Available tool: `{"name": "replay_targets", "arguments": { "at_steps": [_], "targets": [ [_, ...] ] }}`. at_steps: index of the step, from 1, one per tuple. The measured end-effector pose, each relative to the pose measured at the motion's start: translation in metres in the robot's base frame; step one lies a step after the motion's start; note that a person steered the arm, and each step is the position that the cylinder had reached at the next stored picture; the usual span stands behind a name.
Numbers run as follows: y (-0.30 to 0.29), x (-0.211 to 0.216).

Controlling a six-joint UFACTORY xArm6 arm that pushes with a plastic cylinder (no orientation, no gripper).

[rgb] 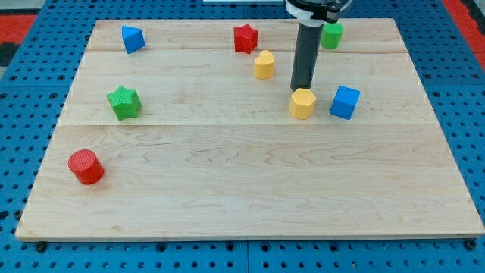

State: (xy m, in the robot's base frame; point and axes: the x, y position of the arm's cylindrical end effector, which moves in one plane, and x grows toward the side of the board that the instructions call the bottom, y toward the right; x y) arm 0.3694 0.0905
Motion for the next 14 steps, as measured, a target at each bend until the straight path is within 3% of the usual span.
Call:
{"name": "replay_targets", "arguments": {
  "at_steps": [9,10,11,13,14],
  "targets": [
    [0.012,0.015],
    [0.015,0.029],
    [-0.005,0.07],
    [-0.107,0.145],
    [-0.094,0.12]
  ]
}}
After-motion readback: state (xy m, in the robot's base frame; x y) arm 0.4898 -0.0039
